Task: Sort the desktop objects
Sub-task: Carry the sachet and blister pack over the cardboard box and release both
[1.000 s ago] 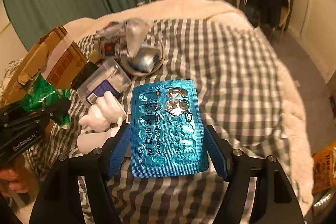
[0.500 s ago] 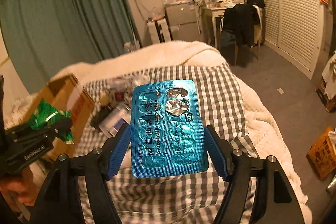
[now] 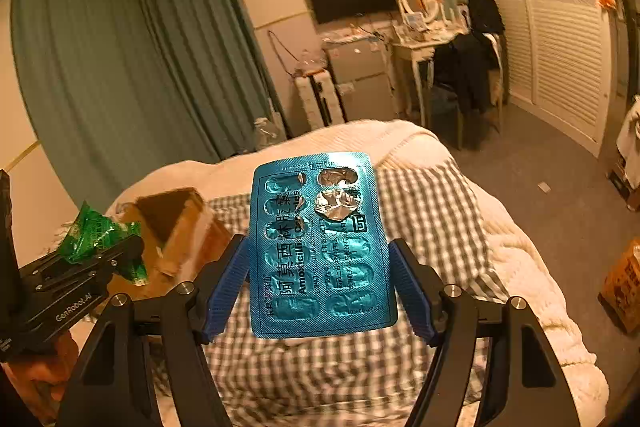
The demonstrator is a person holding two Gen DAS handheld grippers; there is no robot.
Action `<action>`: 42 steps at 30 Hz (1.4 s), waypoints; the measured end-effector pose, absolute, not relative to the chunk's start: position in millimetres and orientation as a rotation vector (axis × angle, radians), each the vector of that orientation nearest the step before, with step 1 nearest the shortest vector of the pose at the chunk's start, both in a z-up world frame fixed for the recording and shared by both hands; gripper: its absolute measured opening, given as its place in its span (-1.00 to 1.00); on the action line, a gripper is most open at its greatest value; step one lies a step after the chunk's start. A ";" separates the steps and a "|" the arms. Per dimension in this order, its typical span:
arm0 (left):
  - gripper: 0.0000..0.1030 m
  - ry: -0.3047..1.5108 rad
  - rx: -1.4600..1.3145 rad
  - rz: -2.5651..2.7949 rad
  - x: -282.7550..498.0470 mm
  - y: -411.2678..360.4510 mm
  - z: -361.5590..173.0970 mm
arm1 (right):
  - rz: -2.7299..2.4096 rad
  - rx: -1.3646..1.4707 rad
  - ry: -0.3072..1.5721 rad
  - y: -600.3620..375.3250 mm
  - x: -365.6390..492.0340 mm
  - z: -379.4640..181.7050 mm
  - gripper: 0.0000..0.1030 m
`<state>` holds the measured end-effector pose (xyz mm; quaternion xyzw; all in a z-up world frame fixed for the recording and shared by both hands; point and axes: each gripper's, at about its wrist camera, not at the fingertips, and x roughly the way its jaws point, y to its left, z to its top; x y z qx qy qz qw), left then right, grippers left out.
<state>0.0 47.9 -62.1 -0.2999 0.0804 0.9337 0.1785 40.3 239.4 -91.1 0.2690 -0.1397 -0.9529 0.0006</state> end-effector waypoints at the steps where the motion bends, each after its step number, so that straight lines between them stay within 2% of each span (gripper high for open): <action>1: -0.44 0.217 -0.839 2.650 0.2 41.7 -57.6 | -2.989 0.832 -0.422 231.8 39.7 -85.2 0.36; 5: -0.44 0.178 -0.812 2.679 0.4 19.4 -42.5 | -2.973 0.779 -0.361 197.3 33.3 -60.2 0.36; 9: -0.44 0.229 -0.791 2.690 3.5 3.0 -30.3 | -2.953 0.737 -0.325 166.4 24.9 -39.8 0.36; 19: -0.43 0.160 -0.762 2.800 -0.7 -62.4 -4.9 | -2.868 0.678 -0.277 99.7 6.3 -23.4 0.36; 30: -0.43 0.096 -0.844 2.878 -29.0 -126.0 -28.1 | -2.766 0.736 -0.243 35.7 -21.7 -44.7 0.36; 42: -0.43 0.122 -0.944 2.881 -68.4 -144.2 -68.5 | -2.675 0.833 -0.203 -6.6 -68.4 -84.3 0.36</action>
